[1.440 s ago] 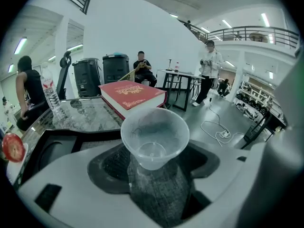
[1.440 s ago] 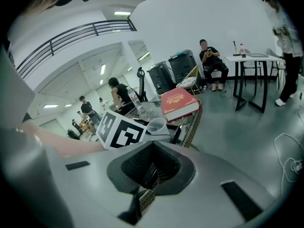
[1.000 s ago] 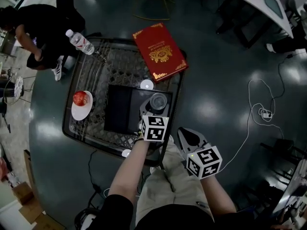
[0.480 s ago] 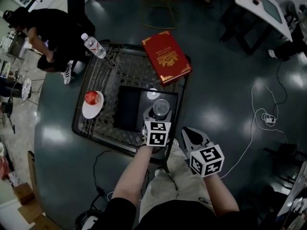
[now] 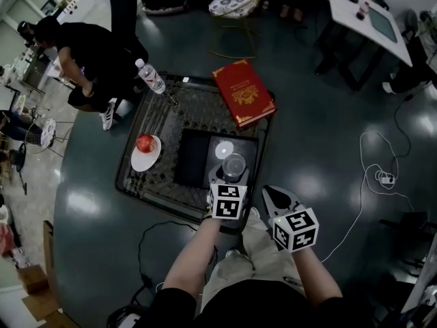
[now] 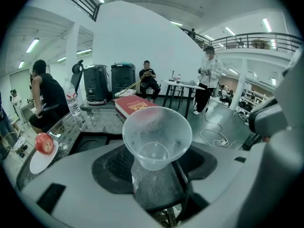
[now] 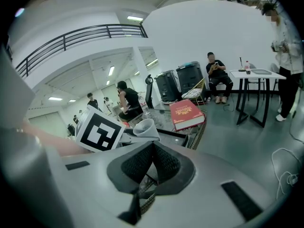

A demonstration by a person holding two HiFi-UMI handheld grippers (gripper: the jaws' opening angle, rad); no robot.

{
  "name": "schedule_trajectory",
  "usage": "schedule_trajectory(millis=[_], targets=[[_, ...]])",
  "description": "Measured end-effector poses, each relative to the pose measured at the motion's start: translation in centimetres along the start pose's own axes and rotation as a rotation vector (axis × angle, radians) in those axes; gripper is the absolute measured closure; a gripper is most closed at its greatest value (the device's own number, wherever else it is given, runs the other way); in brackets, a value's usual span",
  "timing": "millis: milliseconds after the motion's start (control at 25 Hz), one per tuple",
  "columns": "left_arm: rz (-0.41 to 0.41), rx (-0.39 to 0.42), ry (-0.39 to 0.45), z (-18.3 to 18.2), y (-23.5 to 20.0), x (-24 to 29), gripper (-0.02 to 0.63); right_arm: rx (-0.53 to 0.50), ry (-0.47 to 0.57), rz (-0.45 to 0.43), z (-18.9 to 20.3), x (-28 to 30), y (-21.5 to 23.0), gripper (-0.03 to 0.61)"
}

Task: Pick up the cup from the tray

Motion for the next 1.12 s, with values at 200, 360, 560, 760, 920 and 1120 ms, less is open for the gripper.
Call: schedule_trajectory(millis=[200,360,560,760,920,1120], targets=[[-0.003,-0.006,0.021,-0.2,0.7,-2.2,0.33,-0.022,0.02,0.001,-0.3,-1.1,-0.7,0.568],[-0.011,-0.017,0.045,-0.4,1.4,-4.3,0.33,-0.034,0.031,0.0,-0.3,-2.0,-1.3,0.568],[-0.002,-0.032,0.063,-0.2,2.5,-6.8,0.33,-0.057,0.037,-0.006,-0.1,-2.9,-2.0,0.568],[-0.004,-0.042,0.076,0.2,3.3,-9.1,0.33,-0.085,0.05,-0.019,-0.2,-3.5,-2.7,0.568],[-0.001,-0.046,0.078,1.0,3.9,-10.7,0.33,-0.11,0.061,-0.035,-0.2,-3.8,-3.4,0.568],[-0.014,-0.072,0.084,2.1,4.3,-12.3,0.33,-0.148,0.071,-0.059,-0.3,-4.0,-4.3,0.568]])
Point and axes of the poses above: the fingertips, and each gripper's own axes: x forward along the fingers, y to its right, z out of its underside, the point moved 7 cm from there along -x, backward along the fingers, and after that the axes turned 9 degrees about z, right-handed, at the moved point
